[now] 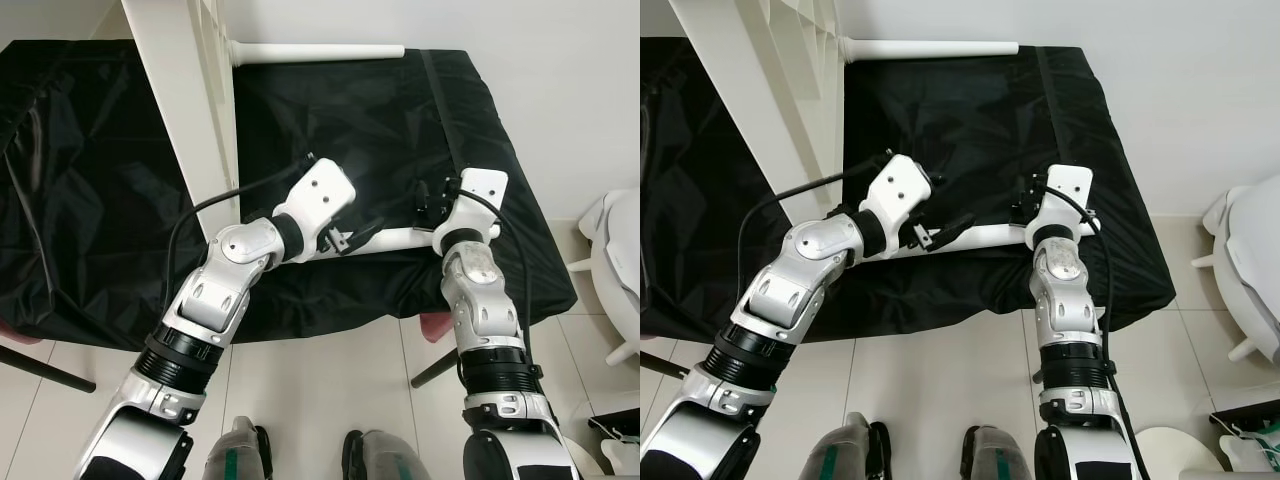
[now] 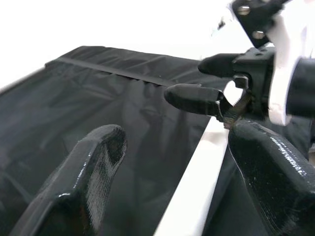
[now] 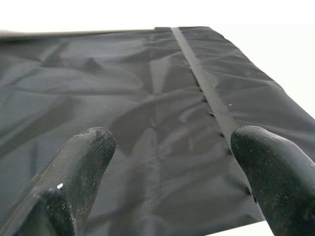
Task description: Building children table
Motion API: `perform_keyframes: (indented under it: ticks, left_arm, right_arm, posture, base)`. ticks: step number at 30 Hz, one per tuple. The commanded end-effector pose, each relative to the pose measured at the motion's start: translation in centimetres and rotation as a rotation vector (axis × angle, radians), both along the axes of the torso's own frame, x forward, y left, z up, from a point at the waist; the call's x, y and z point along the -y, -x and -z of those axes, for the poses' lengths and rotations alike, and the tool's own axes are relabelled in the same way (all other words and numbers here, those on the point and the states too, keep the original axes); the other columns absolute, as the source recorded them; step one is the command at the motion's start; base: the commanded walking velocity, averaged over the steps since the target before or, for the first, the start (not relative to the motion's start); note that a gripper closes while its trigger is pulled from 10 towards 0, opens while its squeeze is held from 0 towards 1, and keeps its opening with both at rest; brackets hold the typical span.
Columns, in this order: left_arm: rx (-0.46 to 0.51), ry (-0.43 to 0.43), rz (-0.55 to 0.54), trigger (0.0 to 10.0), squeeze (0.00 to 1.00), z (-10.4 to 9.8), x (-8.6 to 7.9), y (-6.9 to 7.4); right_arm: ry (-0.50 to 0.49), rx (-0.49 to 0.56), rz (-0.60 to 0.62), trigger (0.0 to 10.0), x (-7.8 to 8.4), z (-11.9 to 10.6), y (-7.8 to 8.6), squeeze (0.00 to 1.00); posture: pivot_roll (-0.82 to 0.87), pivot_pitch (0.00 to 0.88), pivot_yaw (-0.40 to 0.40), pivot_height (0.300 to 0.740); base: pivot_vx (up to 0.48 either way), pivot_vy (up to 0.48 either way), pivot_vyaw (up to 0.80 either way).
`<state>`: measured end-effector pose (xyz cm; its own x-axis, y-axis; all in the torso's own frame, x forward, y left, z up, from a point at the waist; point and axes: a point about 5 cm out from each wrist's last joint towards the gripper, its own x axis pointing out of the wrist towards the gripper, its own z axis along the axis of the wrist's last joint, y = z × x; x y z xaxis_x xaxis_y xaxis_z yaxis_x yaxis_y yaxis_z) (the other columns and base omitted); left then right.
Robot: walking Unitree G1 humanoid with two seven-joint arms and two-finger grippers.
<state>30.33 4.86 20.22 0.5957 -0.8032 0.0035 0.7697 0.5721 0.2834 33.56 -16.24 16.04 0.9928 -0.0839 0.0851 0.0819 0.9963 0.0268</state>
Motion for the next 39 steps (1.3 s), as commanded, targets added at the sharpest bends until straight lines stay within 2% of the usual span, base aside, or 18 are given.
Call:
perform_keyframes:
  ticks: [1, 6, 7, 8, 9, 12, 15, 16, 17, 18, 24, 25, 27, 29, 32, 35, 36, 39]
  left_arm:
    - [-0.022, 0.033, -0.131, 10.0, 0.00, 0.6, -0.7, 0.0]
    - [-0.022, 0.028, -0.134, 10.0, 0.00, 1.0, -0.9, 0.3]
    - [-0.029, 0.029, -0.130, 10.0, 0.00, 1.3, -1.2, 0.5]
    - [-0.029, 0.029, -0.130, 10.0, 0.00, 1.3, -1.2, 0.5]
    - [-0.056, 0.033, -0.120, 10.0, 0.00, 1.8, -1.8, 0.5]
    - [-0.072, 0.021, -0.108, 10.0, 0.00, 2.1, -2.3, 0.5]
    - [-0.072, -0.058, -0.112, 10.0, 0.00, 2.6, -3.9, 0.1]
    - [-0.072, -0.058, -0.112, 10.0, 0.00, 2.6, -3.9, 0.1]
    - [-0.065, -0.123, -0.178, 10.0, 0.00, 2.5, -5.6, -0.7]
    - [-0.064, -0.132, -0.204, 10.0, 0.00, 2.4, -6.1, -0.9]
    - [-0.057, -0.130, -0.345, 10.0, 0.00, 2.0, -7.8, -1.5]
    - [-0.043, -0.124, -0.422, 10.0, 0.00, 1.7, -8.7, -1.9]
    - [-0.043, -0.124, -0.422, 10.0, 0.00, 1.7, -8.7, -1.9]
    - [-0.027, -0.081, -0.551, 10.0, 0.00, 1.0, -10.1, -2.4]
    - [-0.027, -0.035, -0.602, 10.0, 0.00, 0.6, -10.5, -2.6]
    - [-0.021, -0.033, -0.600, 10.0, 0.00, 0.7, -10.2, -2.5]
    - [-0.014, -0.073, -0.591, 10.0, 0.00, 1.4, -9.9, -2.3]
    - [-0.013, -0.089, -0.594, 10.0, 0.00, 1.6, -10.1, -2.3]
  right_arm:
    - [-0.019, 0.016, -0.035, 10.0, -0.6, -0.1, -0.3, 1.00]
    - [-0.023, 0.015, -0.047, 10.0, -1.0, -0.1, -0.4, 1.00]
    - [-0.025, 0.016, -0.057, 10.0, -1.2, -0.1, -0.4, 0.47]
    - [-0.025, 0.016, -0.057, 10.0, -1.2, -0.1, -0.4, 0.47]
    - [-0.026, 0.019, -0.069, 10.0, -1.4, -0.2, -0.5, 0.00]
    - [-0.028, 0.024, -0.080, 10.0, -1.5, -0.3, -0.5, 0.00]
    - [-0.022, 0.031, -0.083, 10.0, -1.5, -0.6, -0.6, 0.00]
    - [-0.022, 0.031, -0.083, 10.0, -1.5, -0.6, -0.6, 0.00]
    - [-0.018, 0.042, -0.067, 10.0, -1.1, -0.8, -0.6, 0.00]
    - [-0.018, 0.047, -0.060, 10.0, -0.9, -0.9, -0.6, 0.00]
    - [-0.021, 0.045, -0.013, 10.0, -0.2, -0.7, -0.3, 0.00]
    - [-0.022, 0.042, -0.010, 10.0, -0.1, -0.6, -0.1, 0.00]
    - [-0.022, 0.042, -0.010, 10.0, -0.1, -0.6, -0.1, 0.00]
    - [-0.026, 0.036, -0.010, 10.0, -0.3, -0.4, 0.0, 0.00]
    - [-0.037, 0.034, -0.024, 10.0, -0.7, -0.3, 0.0, 0.00]
    - [-0.034, 0.032, -0.033, 10.0, -0.8, -0.3, 0.0, 0.00]
    - [-0.028, 0.031, -0.042, 10.0, -1.0, -0.3, -0.1, 0.00]
    - [-0.027, 0.032, -0.043, 10.0, -1.0, -0.4, -0.2, 0.00]
  posture:
    - [-0.02, 0.061, -0.034, 0.740]
    - [-0.02, 0.061, -0.034, 0.740]
    - [-0.02, 0.061, -0.034, 0.740]
    - [-0.02, 0.061, -0.034, 0.740]
    - [-0.02, 0.061, -0.034, 0.740]
    - [0.00, 0.064, -0.044, 0.740]
    - [-0.01, 0.068, -0.033, 0.740]
    - [-0.01, 0.068, -0.033, 0.740]
    - [-0.02, 0.069, -0.016, 0.740]
    - [-0.02, 0.069, -0.016, 0.740]
    - [-0.04, 0.072, 0.001, 0.740]
    - [-0.04, 0.074, 0.005, 0.740]
    - [-0.04, 0.074, 0.005, 0.740]
    - [-0.03, 0.078, 0.002, 0.740]
    - [-0.03, 0.077, -0.005, 0.740]
    - [-0.03, 0.074, -0.009, 0.740]
    - [-0.03, 0.072, -0.015, 0.740]
    - [-0.03, 0.069, -0.016, 0.740]
  base:
    - [0.000, 0.000, 0.00]
    - [0.000, 0.000, 0.00]
    - [0.000, 0.000, 0.00]
    - [0.000, 0.000, 0.00]
    - [0.000, 0.000, 0.00]
    - [0.000, 0.000, 0.00]
    - [0.000, 0.000, 0.00]
    - [0.000, 0.000, 0.00]
    - [0.000, 0.000, 0.00]
    - [0.000, 0.000, 0.00]
    - [0.000, 0.000, 0.00]
    - [0.000, 0.000, 0.00]
    - [0.000, 0.000, 0.00]
    - [0.000, 0.000, 0.00]
    - [0.000, 0.000, 0.00]
    - [0.000, 0.000, 0.00]
    - [0.000, 0.000, 0.00]
    - [0.000, 0.000, 0.00]
